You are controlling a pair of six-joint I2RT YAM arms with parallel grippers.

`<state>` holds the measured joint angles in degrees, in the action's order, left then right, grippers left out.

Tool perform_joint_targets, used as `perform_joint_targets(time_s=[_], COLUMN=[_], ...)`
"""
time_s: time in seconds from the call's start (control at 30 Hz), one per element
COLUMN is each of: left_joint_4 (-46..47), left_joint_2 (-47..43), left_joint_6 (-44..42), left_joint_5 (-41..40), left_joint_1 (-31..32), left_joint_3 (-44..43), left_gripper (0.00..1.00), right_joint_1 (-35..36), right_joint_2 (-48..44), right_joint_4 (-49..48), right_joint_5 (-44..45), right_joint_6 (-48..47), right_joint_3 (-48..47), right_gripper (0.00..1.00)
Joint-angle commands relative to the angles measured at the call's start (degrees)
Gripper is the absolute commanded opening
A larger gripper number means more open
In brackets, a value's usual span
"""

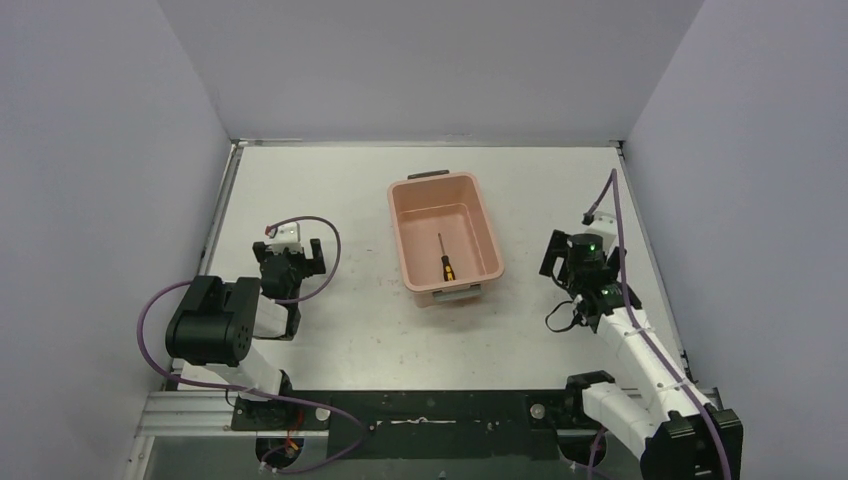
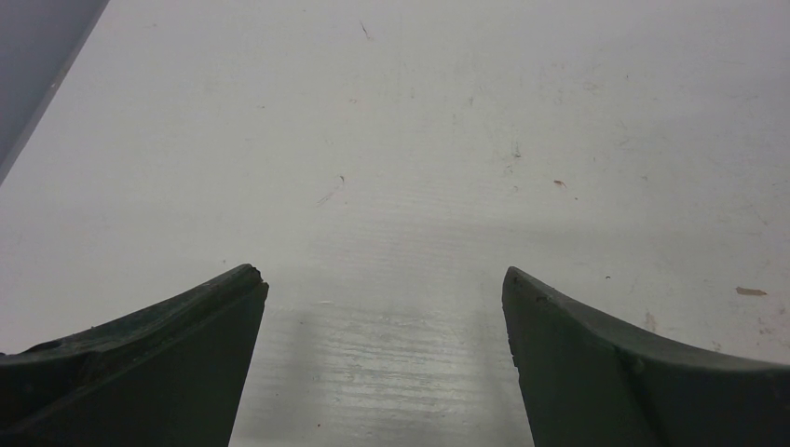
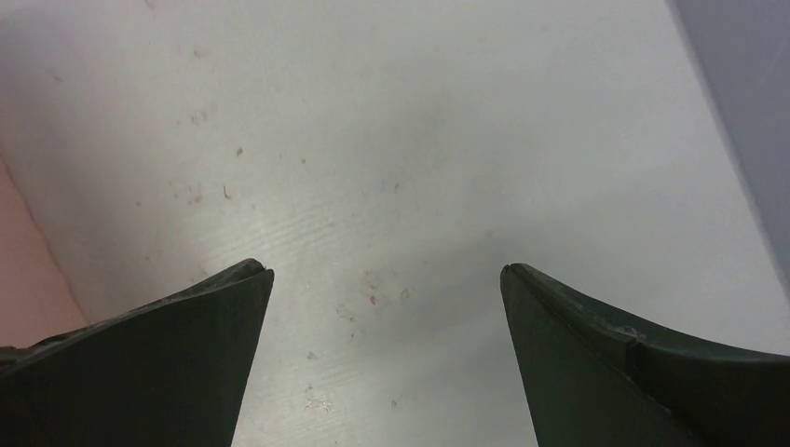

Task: Put the screwdriver in the bin

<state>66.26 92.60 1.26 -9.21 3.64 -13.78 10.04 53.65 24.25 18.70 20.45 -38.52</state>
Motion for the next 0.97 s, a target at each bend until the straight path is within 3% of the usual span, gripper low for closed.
perform_joint_targets(time_s=[0.0,0.1,0.33,0.93], left_joint_4=[3.0,3.0,3.2,3.0], left_joint_2=[-0.3,-0.3,-0.1,-0.3], left_joint_6=[0.4,0.5,0.3,0.3], left_joint_5=[-0.3,-0.3,-0.4,0.2], left_joint_1=[0.0,0.0,0.0,0.0], left_joint_3=[-0.8,-0.8,-0.8,-0.8], left_gripper=[0.97,0.97,0.97,0.97], right_joint_1=[-0.4,-0.4,-0.7,-0.8], right_joint_2=[-3.5,-5.8,-9.4,-7.3], right_joint_4=[-14.1,-18.1,-21.4,-29.1], right_joint_5=[-3.9,-5.3,-6.0,-6.1], right_joint_6=[1.9,2.6,1.4,4.4], right_joint_3=[8.3,13.3,15.4,19.5], right_gripper=[1.0,1.0,1.0,1.0])
